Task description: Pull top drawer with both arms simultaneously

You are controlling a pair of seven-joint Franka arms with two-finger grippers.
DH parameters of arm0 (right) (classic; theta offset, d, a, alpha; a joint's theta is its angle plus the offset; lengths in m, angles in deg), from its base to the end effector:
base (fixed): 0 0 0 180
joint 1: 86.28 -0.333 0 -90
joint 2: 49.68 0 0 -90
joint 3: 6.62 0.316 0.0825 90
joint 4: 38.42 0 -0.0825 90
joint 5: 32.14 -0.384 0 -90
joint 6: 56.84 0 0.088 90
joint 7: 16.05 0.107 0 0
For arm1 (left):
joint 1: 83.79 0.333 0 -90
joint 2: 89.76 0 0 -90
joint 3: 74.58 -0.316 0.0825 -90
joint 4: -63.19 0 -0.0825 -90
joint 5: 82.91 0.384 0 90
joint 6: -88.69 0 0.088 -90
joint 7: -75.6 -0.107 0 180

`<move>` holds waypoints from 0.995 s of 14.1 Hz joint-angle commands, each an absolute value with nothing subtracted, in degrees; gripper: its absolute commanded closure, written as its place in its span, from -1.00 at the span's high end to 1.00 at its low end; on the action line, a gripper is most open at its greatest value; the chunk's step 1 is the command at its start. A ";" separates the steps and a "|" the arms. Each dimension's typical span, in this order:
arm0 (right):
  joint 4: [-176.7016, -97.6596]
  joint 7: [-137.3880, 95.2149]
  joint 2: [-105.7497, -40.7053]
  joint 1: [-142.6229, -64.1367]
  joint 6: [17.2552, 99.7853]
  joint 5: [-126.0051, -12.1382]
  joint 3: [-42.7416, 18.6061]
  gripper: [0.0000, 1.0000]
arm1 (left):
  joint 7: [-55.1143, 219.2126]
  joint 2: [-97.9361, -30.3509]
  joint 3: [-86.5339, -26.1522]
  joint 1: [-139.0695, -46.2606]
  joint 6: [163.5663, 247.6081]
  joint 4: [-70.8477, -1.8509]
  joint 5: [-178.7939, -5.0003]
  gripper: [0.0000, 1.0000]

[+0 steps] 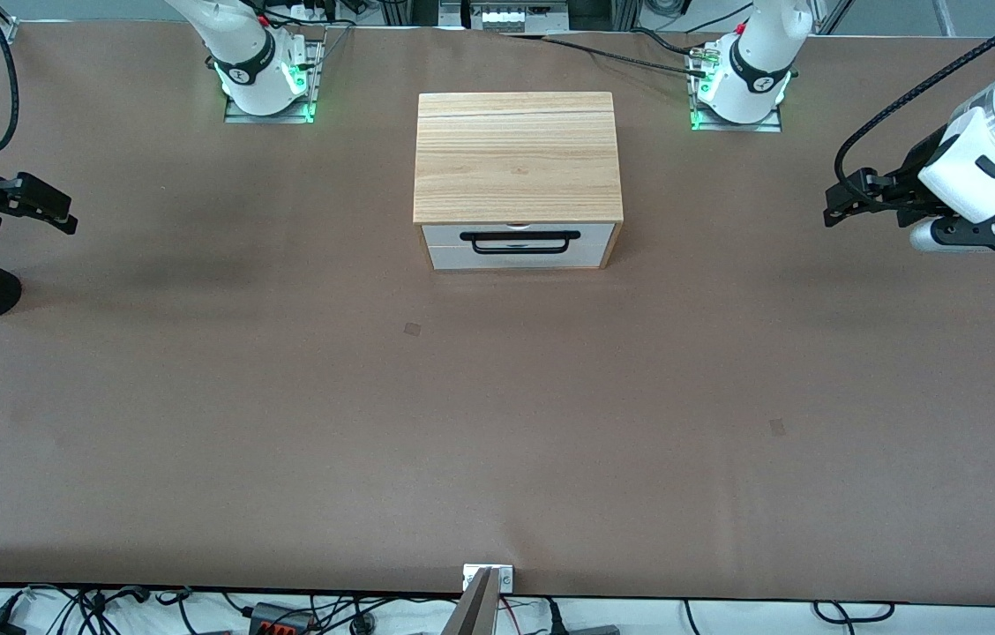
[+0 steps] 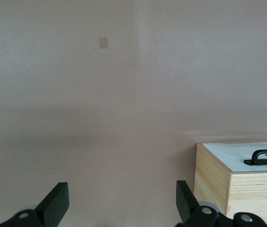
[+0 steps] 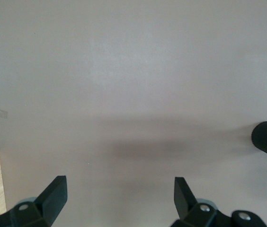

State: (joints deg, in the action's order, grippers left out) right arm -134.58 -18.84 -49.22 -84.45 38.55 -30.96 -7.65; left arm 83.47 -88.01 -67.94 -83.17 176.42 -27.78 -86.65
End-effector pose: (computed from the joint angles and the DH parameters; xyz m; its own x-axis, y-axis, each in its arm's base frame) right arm 0.5569 -0.0299 0.5862 1.0000 0.0007 -0.0064 0.0008 -0.9998 0.0201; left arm 0.5542 -0.0647 0.5966 0.9950 0.0296 -0.0953 0.0351 -0.9978 0.0562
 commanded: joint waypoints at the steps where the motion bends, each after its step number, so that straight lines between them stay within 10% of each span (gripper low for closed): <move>1: -134.05 -19.48 -49.41 -84.17 38.52 -30.20 -7.41 1.00 | 82.63 -87.04 -67.99 -83.44 175.00 -25.58 -86.51 1.00; 14: -134.05 -19.40 -50.47 -83.73 38.35 -30.82 -7.85 1.00 | 82.46 -87.13 -67.81 -83.35 167.72 -25.76 -88.09 1.00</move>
